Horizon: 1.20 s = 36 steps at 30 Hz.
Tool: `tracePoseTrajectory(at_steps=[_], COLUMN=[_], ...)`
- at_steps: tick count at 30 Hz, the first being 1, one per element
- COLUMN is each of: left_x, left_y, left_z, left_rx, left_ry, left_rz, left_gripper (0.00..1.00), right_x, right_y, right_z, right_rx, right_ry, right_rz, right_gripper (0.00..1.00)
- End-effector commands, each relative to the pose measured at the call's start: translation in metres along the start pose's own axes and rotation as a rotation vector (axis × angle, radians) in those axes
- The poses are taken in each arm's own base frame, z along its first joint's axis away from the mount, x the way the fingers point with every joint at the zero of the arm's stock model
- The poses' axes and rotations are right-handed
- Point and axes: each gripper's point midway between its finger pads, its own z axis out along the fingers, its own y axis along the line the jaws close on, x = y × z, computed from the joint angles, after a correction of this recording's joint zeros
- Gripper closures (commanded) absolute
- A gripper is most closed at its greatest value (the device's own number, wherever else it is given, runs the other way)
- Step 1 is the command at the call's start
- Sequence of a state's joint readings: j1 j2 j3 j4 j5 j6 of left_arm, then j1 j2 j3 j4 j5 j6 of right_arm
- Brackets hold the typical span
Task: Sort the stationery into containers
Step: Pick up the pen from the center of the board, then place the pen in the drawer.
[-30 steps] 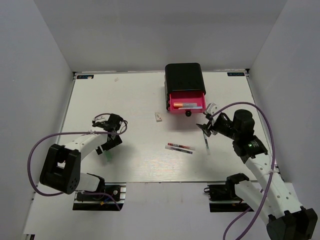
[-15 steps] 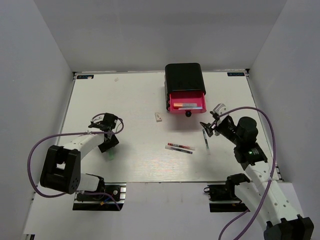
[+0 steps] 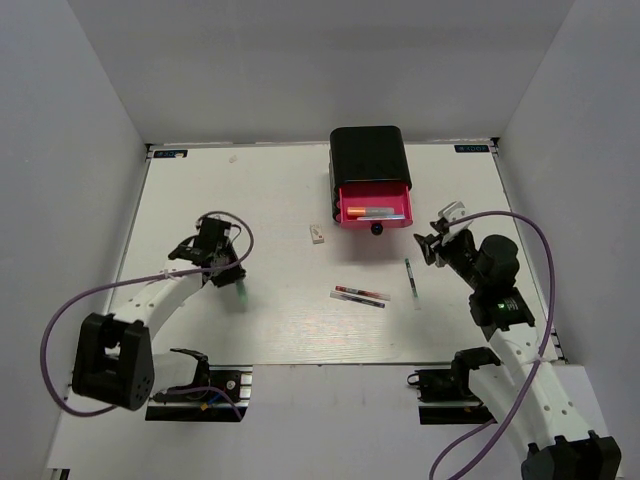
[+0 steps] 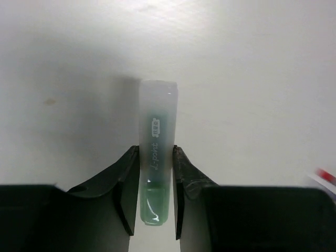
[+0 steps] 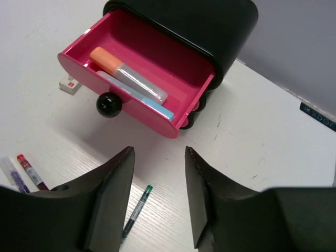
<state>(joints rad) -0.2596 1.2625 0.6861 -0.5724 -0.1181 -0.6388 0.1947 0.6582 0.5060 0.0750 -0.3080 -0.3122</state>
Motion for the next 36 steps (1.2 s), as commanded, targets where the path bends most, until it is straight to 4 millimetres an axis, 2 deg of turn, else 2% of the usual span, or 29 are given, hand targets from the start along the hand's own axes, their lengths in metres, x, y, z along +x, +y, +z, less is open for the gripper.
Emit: tracePoseTrajectory(at_steps=[1,2,3,4,5,7,8,9,11,12,13,15,16,17,18,19,20,21,22,23,25,28,29,32,33,35,36], left_x=[-0.058,-0.063,-0.079,-0.075,-0.088,-0.086,-0.098,-0.093,-0.102,-0.100,-0.105,-0.098,-0.104,-0.105,-0.107,-0.109,-0.109,-0.106,-0.103,-0.104,-0.096,-0.096,-0.088,-0.094,-0.088,-0.088,-0.093], left_y=[-0.085,-0.101,-0.119,-0.137,-0.155,-0.186,-0.200,-0.216,-0.236,-0.250,-0.261,-0.282,-0.295,-0.304,-0.312,-0.326,-0.334,-0.341,-0.354,-0.362,-0.383,-0.398,-0.404,-0.414,-0.418,-0.417,-0.416], left_z=[-0.066,-0.079,-0.098,-0.112,-0.127,-0.150,-0.167,-0.168,-0.184,-0.182,-0.191,-0.199,-0.210,-0.203,-0.206,-0.218,-0.220,-0.212,-0.221,-0.220,-0.210,-0.196,-0.180,-0.169,-0.156,-0.139,-0.139], left_rx=[0.411,0.480,0.552,0.643,0.708,0.861,0.917,0.969,1.041,1.073,1.105,1.164,1.196,1.193,1.202,1.229,1.236,1.235,1.254,1.246,1.240,1.190,1.157,1.081,1.052,0.977,0.952], left_ry=[-0.180,-0.196,-0.237,-0.217,-0.233,-0.223,-0.259,-0.236,-0.291,-0.296,-0.330,-0.351,-0.406,-0.424,-0.451,-0.512,-0.543,-0.549,-0.580,-0.600,-0.605,-0.635,-0.622,-0.667,-0.654,-0.652,-0.667], left_rz=[0.181,0.222,0.250,0.308,0.342,0.433,0.467,0.508,0.591,0.625,0.671,0.738,0.764,0.780,0.786,0.809,0.834,0.844,0.864,0.869,0.903,0.923,0.930,0.940,0.970,0.985,0.992], left_gripper=[1.00,1.00,1.00,1.00,1.00,1.00,1.00,1.00,1.00,1.00,1.00,1.00,1.00,1.00,1.00,1.00,1.00,1.00,1.00,1.00,1.00,1.00,1.00,0.99,0.98,0.97,0.93], right_x=[-0.009,-0.009,-0.008,-0.007,-0.007,-0.006,-0.004,-0.004,-0.001,-0.001,0.000,0.001,0.001,0.000,0.001,0.001,0.001,0.001,0.000,0.002,0.002,0.003,0.003,0.005,0.004,0.005,0.005], right_y=[-0.014,-0.015,-0.014,-0.015,-0.016,-0.021,-0.022,-0.024,-0.025,-0.027,-0.027,-0.031,-0.032,-0.034,-0.035,-0.036,-0.037,-0.039,-0.039,-0.039,-0.041,-0.043,-0.044,-0.046,-0.045,-0.046,-0.046], right_z=[-0.001,-0.001,-0.001,-0.001,-0.001,-0.002,-0.002,-0.003,-0.004,-0.003,-0.003,-0.005,-0.005,-0.006,-0.006,-0.007,-0.007,-0.007,-0.008,-0.007,-0.008,-0.009,-0.009,-0.009,-0.009,-0.009,-0.009], right_rx=[0.074,0.078,0.072,0.074,0.079,0.099,0.107,0.115,0.118,0.123,0.122,0.139,0.144,0.152,0.158,0.165,0.166,0.174,0.175,0.175,0.183,0.193,0.196,0.203,0.201,0.203,0.201], right_ry=[-0.038,-0.039,-0.036,-0.033,-0.033,-0.032,-0.027,-0.030,-0.025,-0.025,-0.024,-0.023,-0.023,-0.024,-0.023,-0.024,-0.022,-0.022,-0.024,-0.020,-0.020,-0.017,-0.016,-0.012,-0.015,-0.013,-0.012], right_rz=[0.038,0.041,0.044,0.049,0.051,0.053,0.055,0.055,0.061,0.061,0.065,0.065,0.066,0.068,0.070,0.068,0.070,0.069,0.068,0.071,0.072,0.072,0.072,0.074,0.071,0.072,0.074], right_gripper=[0.53,0.58,0.63,0.72,0.74,0.74,0.74,0.74,0.74,0.74,0.74,0.73,0.73,0.71,0.71,0.71,0.71,0.71,0.71,0.71,0.71,0.71,0.71,0.70,0.70,0.68,0.68])
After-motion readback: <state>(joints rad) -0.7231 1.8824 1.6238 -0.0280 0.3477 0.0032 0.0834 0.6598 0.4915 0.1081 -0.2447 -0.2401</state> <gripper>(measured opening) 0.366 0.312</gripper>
